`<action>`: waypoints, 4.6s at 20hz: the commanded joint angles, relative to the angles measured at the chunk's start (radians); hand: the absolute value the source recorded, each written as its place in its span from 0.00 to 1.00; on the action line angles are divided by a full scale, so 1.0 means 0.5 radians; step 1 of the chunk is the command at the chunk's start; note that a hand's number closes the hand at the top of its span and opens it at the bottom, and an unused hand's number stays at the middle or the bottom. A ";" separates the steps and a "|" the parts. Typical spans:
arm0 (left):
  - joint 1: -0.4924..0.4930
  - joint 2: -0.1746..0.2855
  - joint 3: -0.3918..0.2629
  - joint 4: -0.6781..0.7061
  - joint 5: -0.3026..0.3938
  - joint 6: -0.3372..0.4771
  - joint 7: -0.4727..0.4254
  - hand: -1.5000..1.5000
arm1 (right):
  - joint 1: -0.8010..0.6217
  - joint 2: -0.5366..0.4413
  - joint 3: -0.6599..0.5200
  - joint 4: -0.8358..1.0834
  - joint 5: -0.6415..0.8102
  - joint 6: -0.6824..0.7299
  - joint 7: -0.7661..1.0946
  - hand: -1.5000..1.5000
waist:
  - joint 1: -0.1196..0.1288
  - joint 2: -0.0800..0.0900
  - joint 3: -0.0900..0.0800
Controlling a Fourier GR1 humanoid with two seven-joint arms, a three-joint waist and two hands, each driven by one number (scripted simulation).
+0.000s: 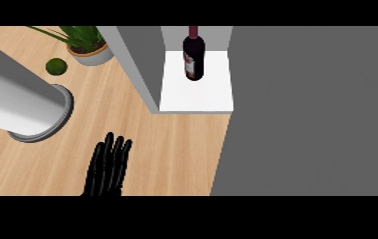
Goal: Pick up the wine, place it into the cabinet and close the cabinet
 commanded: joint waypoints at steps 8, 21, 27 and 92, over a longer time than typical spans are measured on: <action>0.255 0.287 0.396 -0.065 0.203 -0.370 -0.144 0.00 | 0.323 0.129 0.353 -0.188 -0.290 0.026 0.142 1.00 | -0.002 0.000 -0.001; 0.583 0.539 0.974 -0.306 0.553 -0.711 -0.093 0.00 | 0.087 0.132 1.178 -0.220 0.106 -0.164 0.342 1.00 | 0.014 -0.007 -0.004; 0.627 0.617 1.162 -0.301 0.614 -0.794 0.005 0.00 | 0.052 0.131 1.587 -0.189 0.377 -0.461 0.310 1.00 | 0.004 -0.010 -0.004; 0.255 0.331 1.417 -0.064 0.612 -1.059 0.411 0.00 | -2.392 -0.088 0.451 2.952 -0.110 -0.918 -1.000 1.00 | 0.055 0.043 -0.005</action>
